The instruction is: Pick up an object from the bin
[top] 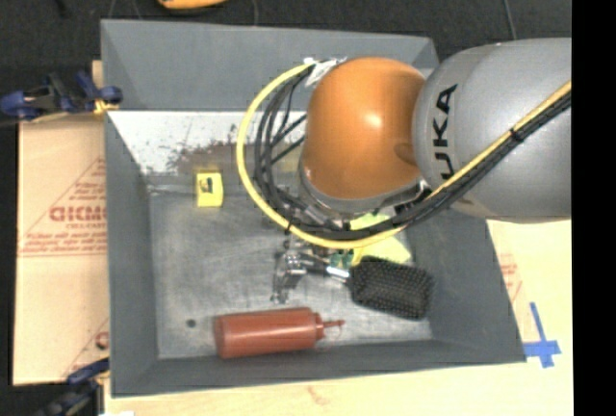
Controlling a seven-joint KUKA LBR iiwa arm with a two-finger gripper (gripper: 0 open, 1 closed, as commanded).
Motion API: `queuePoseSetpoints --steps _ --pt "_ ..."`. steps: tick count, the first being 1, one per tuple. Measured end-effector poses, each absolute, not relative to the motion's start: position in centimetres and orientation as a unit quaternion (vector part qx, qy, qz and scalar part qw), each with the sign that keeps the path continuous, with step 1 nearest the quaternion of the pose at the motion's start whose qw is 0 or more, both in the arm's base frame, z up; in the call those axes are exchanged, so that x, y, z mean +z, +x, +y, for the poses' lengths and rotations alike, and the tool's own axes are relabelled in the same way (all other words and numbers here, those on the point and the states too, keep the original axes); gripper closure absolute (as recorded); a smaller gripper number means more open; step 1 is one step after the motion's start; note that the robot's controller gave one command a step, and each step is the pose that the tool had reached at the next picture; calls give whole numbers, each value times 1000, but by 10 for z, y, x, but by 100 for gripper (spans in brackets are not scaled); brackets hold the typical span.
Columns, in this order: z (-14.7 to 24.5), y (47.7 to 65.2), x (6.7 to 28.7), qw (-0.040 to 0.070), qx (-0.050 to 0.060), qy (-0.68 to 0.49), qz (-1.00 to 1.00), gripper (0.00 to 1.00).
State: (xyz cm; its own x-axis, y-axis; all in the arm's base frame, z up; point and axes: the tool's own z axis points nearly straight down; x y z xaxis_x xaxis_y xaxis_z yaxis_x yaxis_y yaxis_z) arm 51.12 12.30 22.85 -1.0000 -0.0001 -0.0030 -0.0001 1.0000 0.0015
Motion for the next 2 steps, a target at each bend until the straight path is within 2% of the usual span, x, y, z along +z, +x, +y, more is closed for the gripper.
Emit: queuePoseSetpoints --steps 1,2 --pt "133 495 160 3 0 -43 999 0" --pt "141 483 78 7 1 -164 986 0"
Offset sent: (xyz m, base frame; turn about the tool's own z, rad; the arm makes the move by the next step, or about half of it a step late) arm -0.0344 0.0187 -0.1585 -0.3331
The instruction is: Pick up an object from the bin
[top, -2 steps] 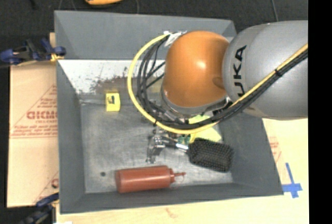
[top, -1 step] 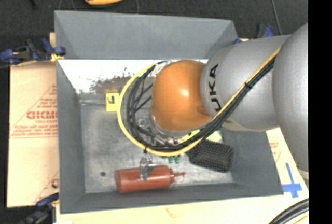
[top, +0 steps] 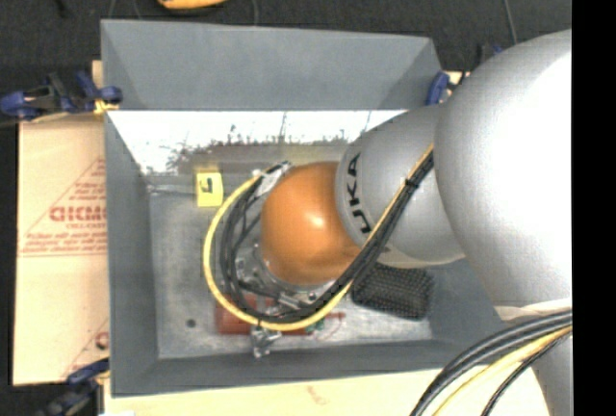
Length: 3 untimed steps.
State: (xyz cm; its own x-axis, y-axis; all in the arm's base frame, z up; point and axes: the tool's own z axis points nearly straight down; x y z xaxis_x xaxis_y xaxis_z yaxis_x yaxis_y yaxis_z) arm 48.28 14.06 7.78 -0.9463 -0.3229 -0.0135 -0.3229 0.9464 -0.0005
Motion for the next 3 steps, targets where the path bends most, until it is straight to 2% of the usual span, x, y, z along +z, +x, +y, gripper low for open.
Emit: queuePoseSetpoints --steps 1,2,3 --pt "65 522 72 3 1 -205 979 0" --pt "108 489 92 0 0 -124 992 0" --pt "76 524 81 4 8 -207 978 100"
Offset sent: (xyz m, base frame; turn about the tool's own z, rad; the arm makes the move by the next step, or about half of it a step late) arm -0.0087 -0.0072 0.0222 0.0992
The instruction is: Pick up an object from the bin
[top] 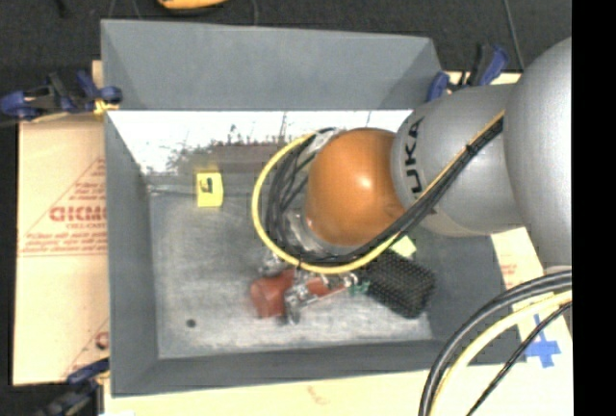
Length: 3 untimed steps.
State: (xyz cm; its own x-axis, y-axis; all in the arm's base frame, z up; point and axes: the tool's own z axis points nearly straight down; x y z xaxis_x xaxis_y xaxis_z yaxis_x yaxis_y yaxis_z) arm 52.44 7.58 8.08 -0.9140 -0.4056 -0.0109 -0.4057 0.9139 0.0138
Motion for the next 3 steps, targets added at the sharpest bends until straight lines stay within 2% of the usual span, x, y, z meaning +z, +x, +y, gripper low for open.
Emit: queuePoseSetpoints --steps 2,3 --pt "75 523 85 3 7 -207 978 100" --pt "73 521 103 -1 4 -208 978 100"
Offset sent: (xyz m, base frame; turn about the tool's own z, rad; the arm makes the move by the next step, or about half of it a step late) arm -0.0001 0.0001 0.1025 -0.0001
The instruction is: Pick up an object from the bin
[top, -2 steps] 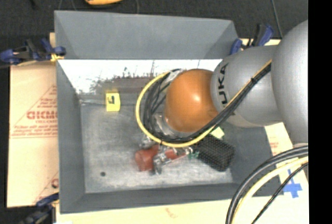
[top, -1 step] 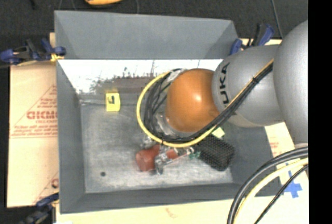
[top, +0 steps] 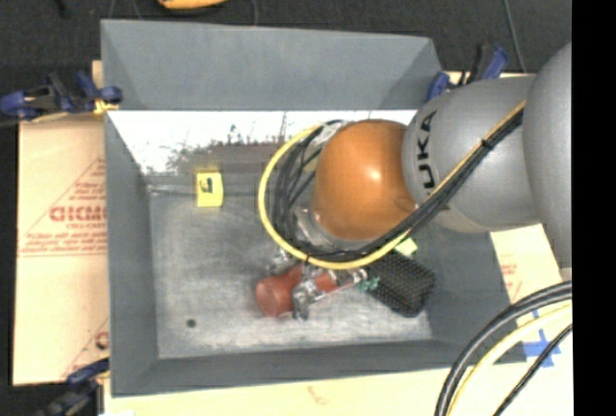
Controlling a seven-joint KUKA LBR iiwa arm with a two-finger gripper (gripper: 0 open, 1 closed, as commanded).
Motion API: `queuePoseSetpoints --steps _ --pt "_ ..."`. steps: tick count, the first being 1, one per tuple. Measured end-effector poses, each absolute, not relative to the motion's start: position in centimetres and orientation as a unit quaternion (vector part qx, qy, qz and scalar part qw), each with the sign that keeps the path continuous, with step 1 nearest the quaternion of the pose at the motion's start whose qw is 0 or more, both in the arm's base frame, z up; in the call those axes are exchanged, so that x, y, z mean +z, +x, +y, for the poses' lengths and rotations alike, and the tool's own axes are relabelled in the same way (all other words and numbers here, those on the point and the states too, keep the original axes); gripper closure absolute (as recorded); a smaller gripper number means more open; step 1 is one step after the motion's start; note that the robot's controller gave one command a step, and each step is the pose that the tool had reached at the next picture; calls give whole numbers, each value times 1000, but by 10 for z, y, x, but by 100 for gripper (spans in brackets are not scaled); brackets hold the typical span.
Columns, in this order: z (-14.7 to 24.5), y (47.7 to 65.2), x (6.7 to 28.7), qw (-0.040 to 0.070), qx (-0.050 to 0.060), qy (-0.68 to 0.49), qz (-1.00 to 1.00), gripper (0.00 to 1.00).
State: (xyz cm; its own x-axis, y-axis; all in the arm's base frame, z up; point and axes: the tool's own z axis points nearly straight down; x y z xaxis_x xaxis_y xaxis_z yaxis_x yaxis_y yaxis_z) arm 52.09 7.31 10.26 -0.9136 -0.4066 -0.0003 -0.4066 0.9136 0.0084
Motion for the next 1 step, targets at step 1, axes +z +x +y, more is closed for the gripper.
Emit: queuePoseSetpoints --steps 1 --pt "73 523 124 -2 -2 207 -978 100"
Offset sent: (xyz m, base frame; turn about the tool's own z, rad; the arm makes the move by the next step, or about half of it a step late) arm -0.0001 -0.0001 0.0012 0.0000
